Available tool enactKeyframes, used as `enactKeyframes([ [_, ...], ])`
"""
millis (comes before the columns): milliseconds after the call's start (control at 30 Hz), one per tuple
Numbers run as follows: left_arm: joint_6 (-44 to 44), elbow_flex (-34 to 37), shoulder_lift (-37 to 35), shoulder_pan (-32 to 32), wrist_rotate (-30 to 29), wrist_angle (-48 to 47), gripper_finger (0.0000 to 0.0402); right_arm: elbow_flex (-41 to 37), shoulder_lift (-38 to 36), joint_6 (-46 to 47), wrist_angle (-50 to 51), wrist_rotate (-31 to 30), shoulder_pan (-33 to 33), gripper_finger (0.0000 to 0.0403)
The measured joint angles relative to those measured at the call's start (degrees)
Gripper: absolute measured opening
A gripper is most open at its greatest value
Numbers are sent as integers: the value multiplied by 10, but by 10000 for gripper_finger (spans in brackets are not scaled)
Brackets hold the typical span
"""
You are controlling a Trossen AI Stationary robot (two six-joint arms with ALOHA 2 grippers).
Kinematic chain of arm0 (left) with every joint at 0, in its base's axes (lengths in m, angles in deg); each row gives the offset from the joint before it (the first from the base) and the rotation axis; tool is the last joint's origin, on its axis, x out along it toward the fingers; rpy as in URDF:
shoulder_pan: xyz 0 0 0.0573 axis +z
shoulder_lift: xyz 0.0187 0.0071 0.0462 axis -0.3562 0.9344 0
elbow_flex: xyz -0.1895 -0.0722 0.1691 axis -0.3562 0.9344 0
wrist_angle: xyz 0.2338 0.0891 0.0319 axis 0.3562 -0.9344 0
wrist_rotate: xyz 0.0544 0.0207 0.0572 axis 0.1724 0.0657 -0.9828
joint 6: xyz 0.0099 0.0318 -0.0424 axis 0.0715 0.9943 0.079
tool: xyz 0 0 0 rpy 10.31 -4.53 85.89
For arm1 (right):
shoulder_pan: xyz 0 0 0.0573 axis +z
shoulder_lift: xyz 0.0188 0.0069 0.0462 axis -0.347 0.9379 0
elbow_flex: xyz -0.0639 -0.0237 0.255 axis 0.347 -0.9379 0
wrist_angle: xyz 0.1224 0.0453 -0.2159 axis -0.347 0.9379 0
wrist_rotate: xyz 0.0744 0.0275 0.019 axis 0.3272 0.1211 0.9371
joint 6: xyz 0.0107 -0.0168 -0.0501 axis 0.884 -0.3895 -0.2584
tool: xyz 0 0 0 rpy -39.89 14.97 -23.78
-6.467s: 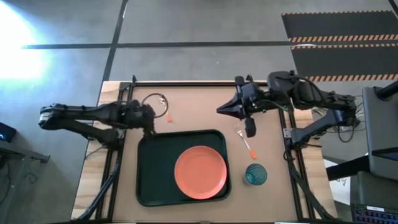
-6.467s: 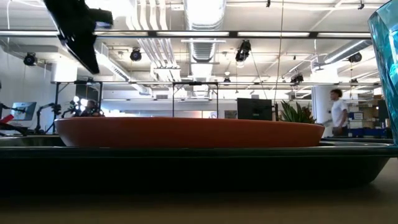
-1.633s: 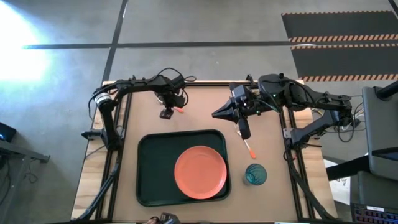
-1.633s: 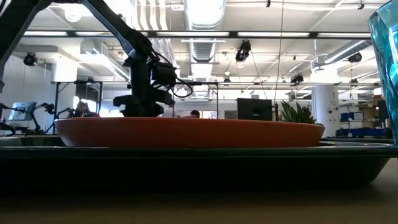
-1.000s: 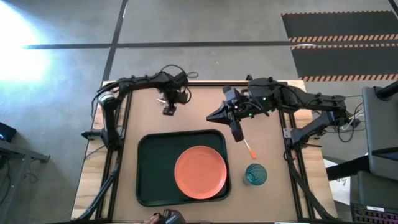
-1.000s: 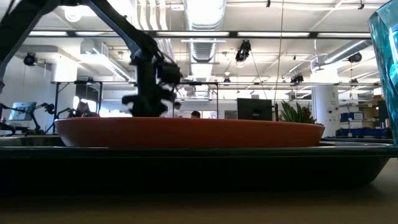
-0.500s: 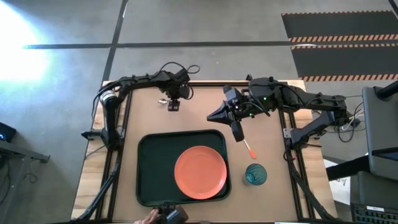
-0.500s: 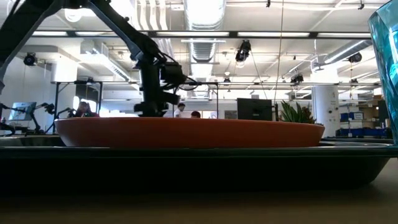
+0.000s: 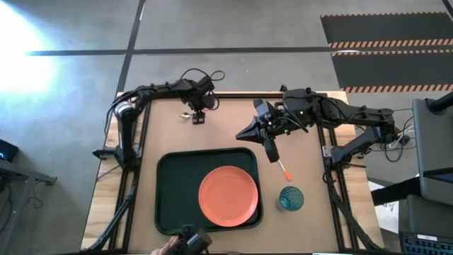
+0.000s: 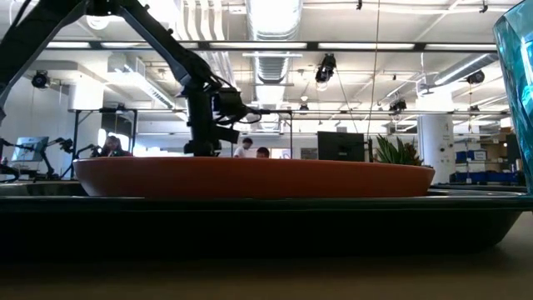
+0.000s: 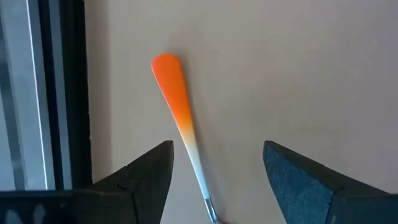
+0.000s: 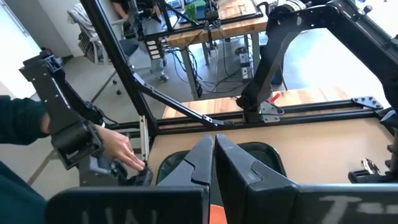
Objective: Pick and place plate/cup/fork/spoon on tray
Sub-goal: Put the orange spoon on the dark green tray
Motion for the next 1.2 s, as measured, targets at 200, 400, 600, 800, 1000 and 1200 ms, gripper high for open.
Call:
enactKeyframes([
  [200, -22, 0, 0, 24, 27, -15, 230, 0, 0, 0, 0, 0, 3, 9],
  [400, -29, 0, 9, 29, 59, -18, 204, 0, 0, 0, -3, 0, 3, 9],
  [600, -30, -2, 45, 29, 65, -21, 170, 0, 0, 11, -5, 0, 3, 9],
  [800, -30, -2, 61, 29, 65, -21, 161, 0, 0, 11, -5, 0, 9, 9],
  [1000, -30, -2, 62, 29, 61, -24, 70, 0, 0, 11, -5, -1, 9, 9],
  [1200, -43, -1, 62, 29, 74, -42, 4, 0, 0, 10, -5, -5, 9, 9],
])
